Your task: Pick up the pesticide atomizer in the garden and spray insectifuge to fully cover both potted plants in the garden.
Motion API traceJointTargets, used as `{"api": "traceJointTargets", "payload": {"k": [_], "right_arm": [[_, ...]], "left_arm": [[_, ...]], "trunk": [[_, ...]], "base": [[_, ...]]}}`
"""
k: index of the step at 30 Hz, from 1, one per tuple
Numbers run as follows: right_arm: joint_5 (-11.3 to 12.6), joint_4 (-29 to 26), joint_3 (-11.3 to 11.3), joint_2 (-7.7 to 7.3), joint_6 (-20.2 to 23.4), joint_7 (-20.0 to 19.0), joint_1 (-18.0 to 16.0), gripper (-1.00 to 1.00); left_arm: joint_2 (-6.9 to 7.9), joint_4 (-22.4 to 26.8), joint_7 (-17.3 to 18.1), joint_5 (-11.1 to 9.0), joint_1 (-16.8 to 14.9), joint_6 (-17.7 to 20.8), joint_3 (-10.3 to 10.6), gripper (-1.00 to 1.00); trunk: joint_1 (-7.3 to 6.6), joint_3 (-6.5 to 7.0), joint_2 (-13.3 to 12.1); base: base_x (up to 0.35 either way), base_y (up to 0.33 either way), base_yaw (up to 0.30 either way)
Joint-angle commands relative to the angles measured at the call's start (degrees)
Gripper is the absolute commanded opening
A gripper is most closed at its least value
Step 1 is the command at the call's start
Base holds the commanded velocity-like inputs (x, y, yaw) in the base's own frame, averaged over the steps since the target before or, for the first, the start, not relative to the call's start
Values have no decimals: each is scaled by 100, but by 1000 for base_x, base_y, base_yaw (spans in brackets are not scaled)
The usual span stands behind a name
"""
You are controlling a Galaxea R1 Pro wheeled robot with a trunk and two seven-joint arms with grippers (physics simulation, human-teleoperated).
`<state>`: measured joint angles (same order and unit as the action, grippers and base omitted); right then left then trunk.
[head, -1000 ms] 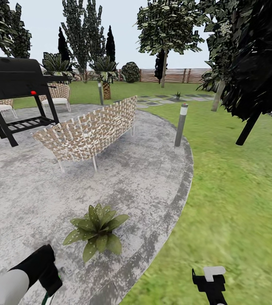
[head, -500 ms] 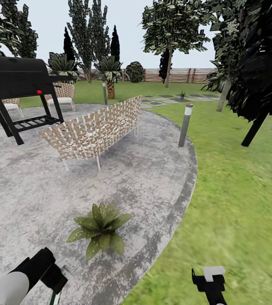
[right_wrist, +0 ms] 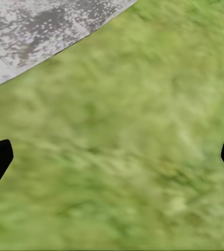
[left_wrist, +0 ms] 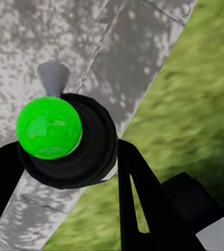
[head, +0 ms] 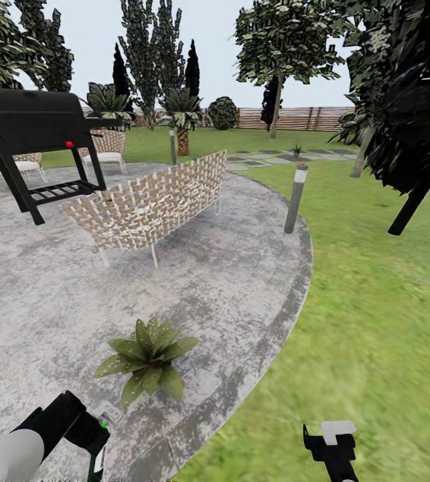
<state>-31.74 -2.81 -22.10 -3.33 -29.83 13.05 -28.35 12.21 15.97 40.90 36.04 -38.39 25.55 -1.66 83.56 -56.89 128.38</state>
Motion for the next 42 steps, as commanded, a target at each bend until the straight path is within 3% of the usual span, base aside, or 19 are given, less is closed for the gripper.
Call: {"api": "traceJointTargets", "payload": {"k": [1, 13, 26, 42], "right_arm": [[-61, 9, -31, -1, -14, 30, -4, 100], [-61, 9, -31, 1, -6, 29, -4, 100], [-61, 9, -31, 8, -7, 23, -4, 100], [-61, 9, -31, 8, -5, 22, 0, 100]], "left_arm": [[-5, 12, 32, 17, -2, 47, -23, -100], [-30, 12, 32, 8, -2, 55, -25, -100], [-103, 12, 32, 8, 1, 55, -27, -100], [-98, 12, 32, 17, -2, 73, -36, -100]], "trunk": [[-1, -5, 2], [-1, -5, 2], [-1, -5, 2], [-1, -5, 2]], "base": [[-40, -271, 209], [-12, -271, 259], [199, -232, 41], [44, -262, 267]]}}
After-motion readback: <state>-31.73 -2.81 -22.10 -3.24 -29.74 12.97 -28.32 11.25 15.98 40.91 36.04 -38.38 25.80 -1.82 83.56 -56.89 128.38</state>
